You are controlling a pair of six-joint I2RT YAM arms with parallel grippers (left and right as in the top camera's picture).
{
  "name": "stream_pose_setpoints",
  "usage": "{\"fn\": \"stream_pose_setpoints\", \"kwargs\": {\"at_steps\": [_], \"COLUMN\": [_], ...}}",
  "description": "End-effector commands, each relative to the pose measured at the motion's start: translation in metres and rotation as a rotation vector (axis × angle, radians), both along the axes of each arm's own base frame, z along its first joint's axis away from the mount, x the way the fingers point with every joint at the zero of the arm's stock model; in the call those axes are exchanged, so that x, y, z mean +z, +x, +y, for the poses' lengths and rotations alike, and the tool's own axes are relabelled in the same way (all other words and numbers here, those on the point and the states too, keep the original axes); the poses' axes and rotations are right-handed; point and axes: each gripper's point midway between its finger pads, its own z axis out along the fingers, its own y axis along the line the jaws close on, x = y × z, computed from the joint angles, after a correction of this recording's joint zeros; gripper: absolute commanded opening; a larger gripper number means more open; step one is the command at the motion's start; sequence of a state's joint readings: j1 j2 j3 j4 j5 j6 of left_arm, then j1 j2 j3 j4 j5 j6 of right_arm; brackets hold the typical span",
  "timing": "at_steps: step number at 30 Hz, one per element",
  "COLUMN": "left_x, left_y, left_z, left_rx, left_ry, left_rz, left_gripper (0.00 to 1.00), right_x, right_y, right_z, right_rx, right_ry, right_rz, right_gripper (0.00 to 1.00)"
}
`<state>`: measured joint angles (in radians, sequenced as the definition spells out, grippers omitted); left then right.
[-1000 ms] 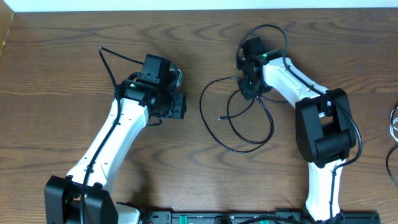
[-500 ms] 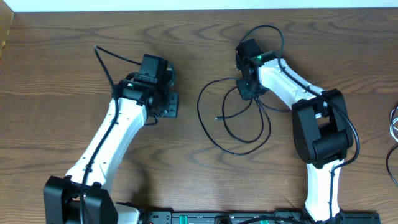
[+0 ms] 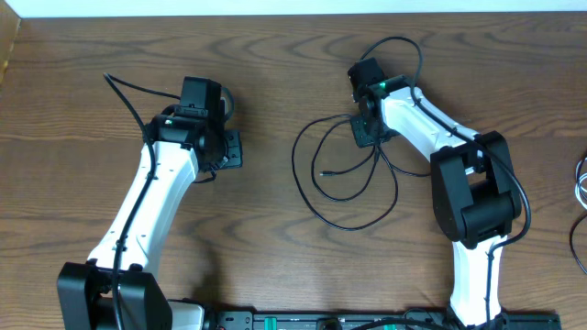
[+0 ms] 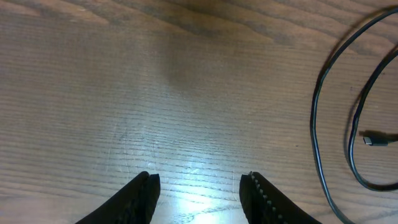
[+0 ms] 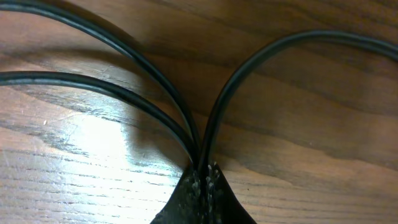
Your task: Untangle cables
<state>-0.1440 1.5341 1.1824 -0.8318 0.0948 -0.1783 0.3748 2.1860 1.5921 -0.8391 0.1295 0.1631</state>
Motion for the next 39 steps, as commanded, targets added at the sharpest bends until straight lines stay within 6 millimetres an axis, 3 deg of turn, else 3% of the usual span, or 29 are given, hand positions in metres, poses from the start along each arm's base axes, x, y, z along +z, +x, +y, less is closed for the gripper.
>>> {"fn": "stream_pose_setpoints", "kwargs": {"at_steps": [1, 13, 17, 22, 30, 39], "left_x": [0.004, 0.004, 0.004, 0.004, 0.004, 0.005], "left_y": [-0.002, -0.002, -0.002, -0.002, -0.002, -0.003], "left_z": [0.002, 0.001, 0.001, 0.001, 0.001, -0.005], "left_rx": [0.010, 0.009, 0.009, 0.009, 0.010, -0.001], "left_ry": [-0.003, -0.006, -0.006, -0.006, -0.006, -0.037], "left_rz": [-0.010, -0.009, -0.009, -0.009, -0.009, -0.005], "left_gripper": [0.47, 0.47, 0.47, 0.47, 0.47, 0.47], "right_x": [-0.033, -0.032, -0.016, 0.019, 0.088, 0.147], "right_y": [-0.022, -0.027, -0.022, -0.008, 0.006, 0.000], "right_z": [-0.013, -0.001, -0.012, -0.029, -0.079, -0.179], "right_rx": [-0.067, -0.134, -0.188, -0.245, -0.358, -0.516], "right_ry": [-0.050, 0.034, 0.018, 0.031, 0.017, -0.073], "right_rz": [0.086, 0.117, 0.105, 0.049, -0.109, -0.229], "right_gripper": [0.01, 0.01, 0.01, 0.01, 0.01, 0.01]}}
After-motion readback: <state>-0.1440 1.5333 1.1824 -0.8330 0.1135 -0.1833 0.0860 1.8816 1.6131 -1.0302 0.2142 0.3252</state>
